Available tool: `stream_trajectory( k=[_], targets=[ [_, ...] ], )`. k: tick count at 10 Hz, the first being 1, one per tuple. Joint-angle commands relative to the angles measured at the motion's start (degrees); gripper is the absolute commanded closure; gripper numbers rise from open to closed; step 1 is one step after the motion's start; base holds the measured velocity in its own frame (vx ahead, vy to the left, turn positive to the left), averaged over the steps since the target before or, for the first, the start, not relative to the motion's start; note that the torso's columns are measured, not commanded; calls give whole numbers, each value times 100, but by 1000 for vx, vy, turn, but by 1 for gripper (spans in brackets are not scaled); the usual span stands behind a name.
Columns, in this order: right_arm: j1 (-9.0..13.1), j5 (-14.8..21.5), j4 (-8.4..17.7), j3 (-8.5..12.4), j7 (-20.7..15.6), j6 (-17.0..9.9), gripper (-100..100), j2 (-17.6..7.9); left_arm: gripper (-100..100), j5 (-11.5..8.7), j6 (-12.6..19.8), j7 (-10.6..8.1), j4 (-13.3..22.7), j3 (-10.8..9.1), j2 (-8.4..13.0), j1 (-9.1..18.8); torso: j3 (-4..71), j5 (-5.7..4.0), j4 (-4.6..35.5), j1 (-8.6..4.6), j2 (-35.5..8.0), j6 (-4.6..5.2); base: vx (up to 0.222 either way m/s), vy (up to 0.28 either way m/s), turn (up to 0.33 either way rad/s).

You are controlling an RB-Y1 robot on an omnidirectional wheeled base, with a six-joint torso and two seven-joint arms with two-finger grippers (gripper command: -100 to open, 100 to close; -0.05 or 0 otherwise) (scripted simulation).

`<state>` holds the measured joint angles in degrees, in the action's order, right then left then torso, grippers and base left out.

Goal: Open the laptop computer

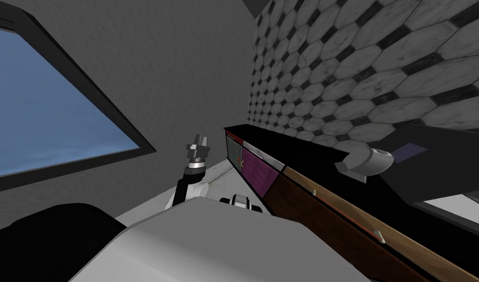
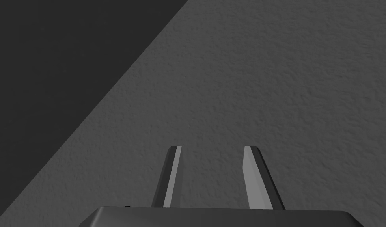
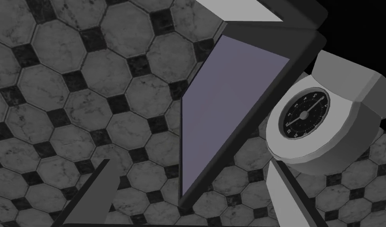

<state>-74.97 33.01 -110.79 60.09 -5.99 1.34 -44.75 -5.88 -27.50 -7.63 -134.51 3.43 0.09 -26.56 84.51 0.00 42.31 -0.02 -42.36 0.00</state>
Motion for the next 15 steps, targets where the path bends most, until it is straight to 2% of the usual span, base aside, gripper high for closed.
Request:
stream_trajectory(
  k=[1, 7, 8, 9, 10, 11, 12, 15],
  targets=[
    [-460, 218, 235, 321, -117, -255, -100, -250, 0, 0, 0, 0, 0, 0, 0, 0, 5, -2, -3, -3, 8, 1, 117, 12, 143],
    [-1355, 636, 551, 938, -308, -825, -100, -790, 0, 0, 0, 0, 0, 0, 0, 0, 3, 3, -1, 10, 4, 1, 112, 12, 114],
    [-1259, 588, 564, 898, -275, -713, -100, -739, 0, 0, 0, 0, 0, 0, 0, 0, 5, 1, -3, 5, 7, -1, 45, 12, 14],
    [-1356, 557, 610, 984, -246, -708, -100, -780, 0, 0, 0, 0, 0, 0, 0, 0, -2, 0, 1, -2, -6, -2, 76, -69, -4],
    [-1313, 578, 592, 941, -269, -710, -100, -759, 0, 0, 0, 0, 0, -1, 1, 0, 5, -5, -1, -27, 6, -2, 46, -45, 3],
    [-1319, 575, 591, 951, -263, -704, 100, -760, 0, 0, 0, 0, 0, -1, 0, 0, 4, -12, -3, -20, 5, -3, 5, 0, 3],
    [-1201, 378, 682, 935, -101, -605, 100, -737, 0, 0, 0, 0, 0, 0, 0, 0, 0, -4, 0, -7, -2, 0, -40, -27, 17],
    [-1026, 83, 827, 915, 142, -460, 100, -700, 0, 0, 0, 0, 1, -1, 0, 2, -5, -3, 3, -6, -9, 1, -76, -53, 13]
  ],
)
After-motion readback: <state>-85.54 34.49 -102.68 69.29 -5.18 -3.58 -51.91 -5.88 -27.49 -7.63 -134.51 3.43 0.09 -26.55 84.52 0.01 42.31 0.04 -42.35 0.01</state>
